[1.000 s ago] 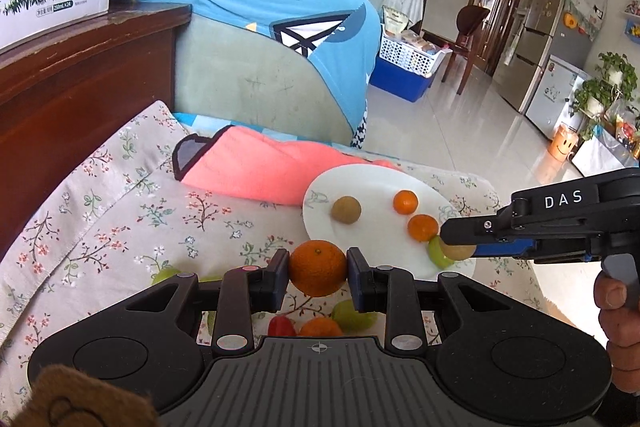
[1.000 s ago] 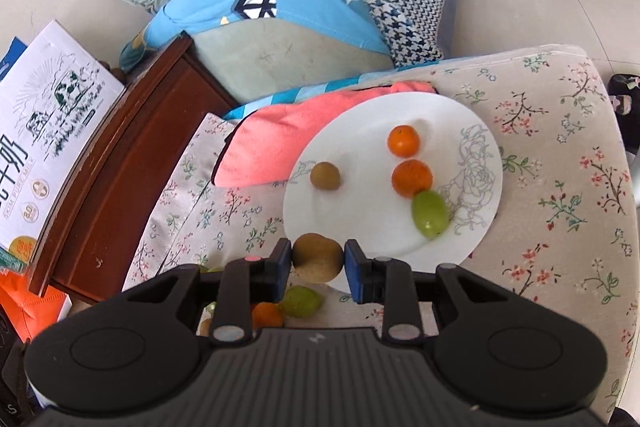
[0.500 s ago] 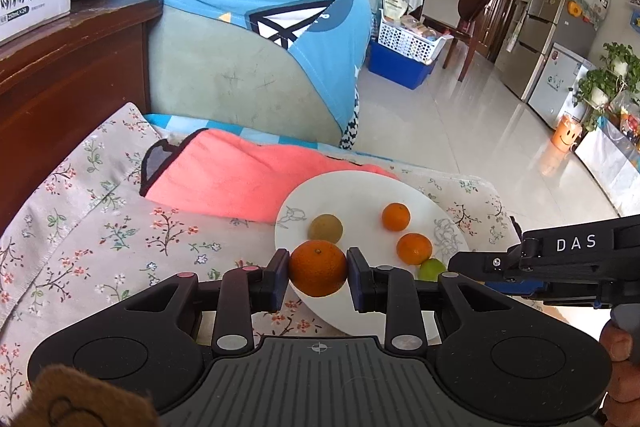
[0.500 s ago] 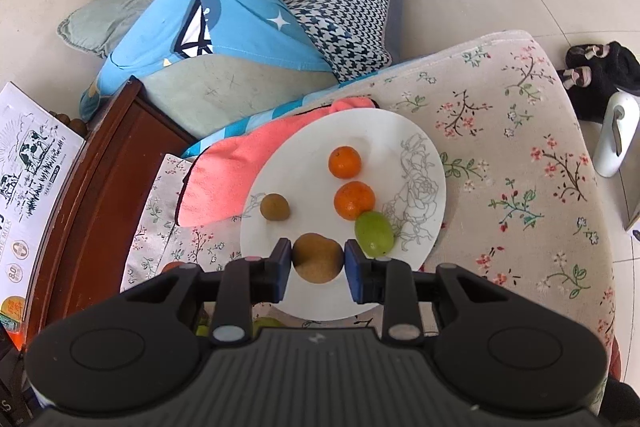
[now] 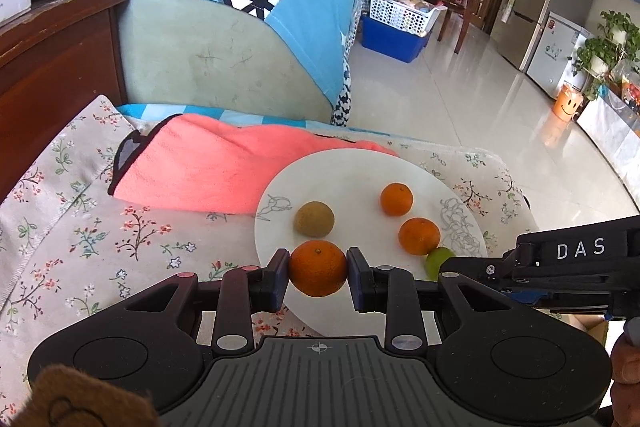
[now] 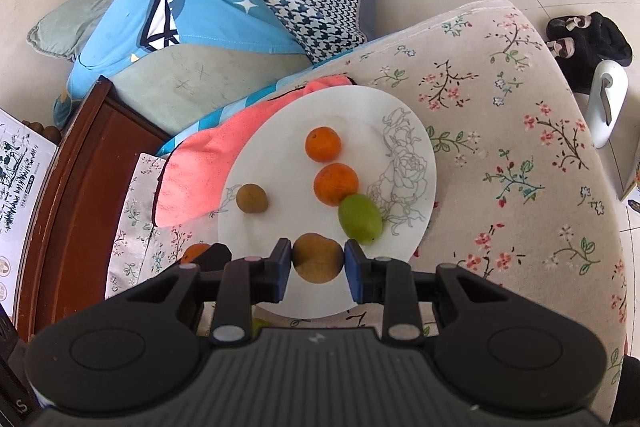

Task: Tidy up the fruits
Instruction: 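Carry the tangerine onto the plate with the left tool while the right tool places the kiwi, then withdraw both open tools from the plate toward the fruit pile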

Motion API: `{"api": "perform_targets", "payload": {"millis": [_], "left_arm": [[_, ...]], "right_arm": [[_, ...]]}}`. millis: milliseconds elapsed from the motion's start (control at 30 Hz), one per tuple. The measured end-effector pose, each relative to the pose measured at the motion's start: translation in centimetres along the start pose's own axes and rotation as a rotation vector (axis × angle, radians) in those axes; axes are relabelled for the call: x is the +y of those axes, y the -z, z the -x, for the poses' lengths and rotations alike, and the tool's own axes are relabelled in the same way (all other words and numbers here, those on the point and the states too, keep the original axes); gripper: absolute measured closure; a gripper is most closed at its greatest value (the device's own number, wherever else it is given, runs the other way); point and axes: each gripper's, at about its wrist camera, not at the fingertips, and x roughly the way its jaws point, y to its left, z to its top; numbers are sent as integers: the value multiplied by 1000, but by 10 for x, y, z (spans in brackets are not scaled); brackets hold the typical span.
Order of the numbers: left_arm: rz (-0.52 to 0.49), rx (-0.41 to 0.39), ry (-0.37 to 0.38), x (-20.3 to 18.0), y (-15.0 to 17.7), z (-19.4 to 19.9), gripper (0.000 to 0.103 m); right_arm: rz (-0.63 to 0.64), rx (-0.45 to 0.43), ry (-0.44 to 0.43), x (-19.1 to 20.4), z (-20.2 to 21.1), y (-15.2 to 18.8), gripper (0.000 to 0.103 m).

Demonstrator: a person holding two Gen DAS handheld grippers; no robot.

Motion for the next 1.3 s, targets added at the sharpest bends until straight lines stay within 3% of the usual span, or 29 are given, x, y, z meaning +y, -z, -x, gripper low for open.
{"api": "perform_targets", "payload": {"millis": [433, 567, 667, 800, 1300], "left_arm": [[-27, -15, -10, -7, -6, -7, 72], [-1, -48, -39, -4, -11, 3, 46], [17, -67, -55, 1, -15, 10, 41], [44, -78, -80, 9, -18, 20, 28], [93, -58, -125, 40, -11, 47, 20]], "right_arm": [[-45, -29, 26, 1, -9, -1, 72], [-28, -57, 27, 3, -4, -3, 71], [-17, -59, 19, 4, -3, -3, 71], [2, -51, 7, 6, -3, -2, 71], [202, -27, -12, 27, -4, 18, 67]]}}
